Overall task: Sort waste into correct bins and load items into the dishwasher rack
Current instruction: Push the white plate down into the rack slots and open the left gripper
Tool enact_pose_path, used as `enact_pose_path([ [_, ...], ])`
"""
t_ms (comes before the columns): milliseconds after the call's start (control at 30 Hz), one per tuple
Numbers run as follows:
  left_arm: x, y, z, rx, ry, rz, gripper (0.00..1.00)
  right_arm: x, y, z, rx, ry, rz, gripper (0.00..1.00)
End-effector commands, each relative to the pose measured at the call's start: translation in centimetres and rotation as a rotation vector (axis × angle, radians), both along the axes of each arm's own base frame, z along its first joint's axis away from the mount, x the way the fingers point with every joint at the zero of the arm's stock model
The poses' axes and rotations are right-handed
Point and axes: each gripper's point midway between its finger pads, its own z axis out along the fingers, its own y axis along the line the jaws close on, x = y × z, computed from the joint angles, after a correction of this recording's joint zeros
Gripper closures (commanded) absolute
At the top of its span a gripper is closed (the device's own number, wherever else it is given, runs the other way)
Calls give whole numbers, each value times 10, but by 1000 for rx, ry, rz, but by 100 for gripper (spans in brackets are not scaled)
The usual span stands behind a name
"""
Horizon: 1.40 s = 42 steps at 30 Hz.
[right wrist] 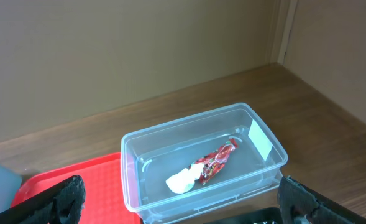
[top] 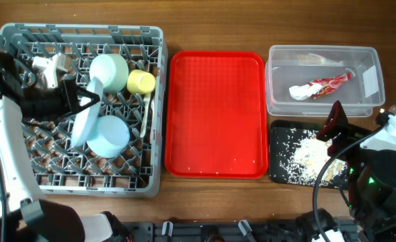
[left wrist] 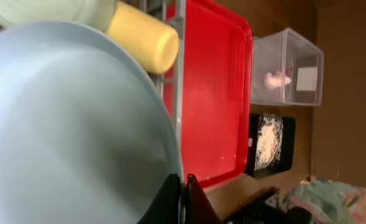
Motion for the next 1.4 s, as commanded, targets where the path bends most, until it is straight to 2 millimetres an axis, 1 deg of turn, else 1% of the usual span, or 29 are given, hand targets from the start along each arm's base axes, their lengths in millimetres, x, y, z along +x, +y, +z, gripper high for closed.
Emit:
enact_pose_path([
  [0,11,16,5,-14,-39,60,96,0,-3,3,7,-10,-21,0],
  [100,18,31,6,-5,-65,114,96,0,-3,3,7,-10,-21,0],
  [167,22,37,10,-25,-72,155,96,0,-3,3,7,-10,-21,0],
  [233,26,33,22,-104,-117,156,96,0,-3,3,7,-10,-21,0],
  [300,29,28,40,-209,-185,146,96,0,-3,3,7,-10,-21,0],
  [333,30,28,46,-242,-205,145,96,0,-3,3,7,-10,-21,0],
  [400,29,30,52,-280,-223,153,96,0,-3,3,7,-10,-21,0],
  [433,28,32,52,-284,-219,161,96,0,-3,3,7,-10,-21,0],
  [533,21,31,50,-281,-206,154,96,0,-3,3,7,-10,-21,0],
  [633,17,34,40,-235,-166,160,96,0,-3,3,7,-10,-21,0],
  [833,15,39,30,-180,-145,156,96,0,-3,3,7,-10,-21,0],
  [1033,19,42,14,-192,-99,145,96,0,-3,3,7,-10,-21,0],
  [1067,19,39,4,-209,-67,125,96,0,-3,3,7,-10,-21,0],
  [1200,22,36,-11,-253,-15,109,96,0,-3,3,7,-10,-21,0],
  [1300,24,39,-19,-257,10,112,96,0,-3,3,7,-10,-21,0],
  [1367,26,40,-21,-254,10,113,96,0,-3,3,7,-10,-21,0],
])
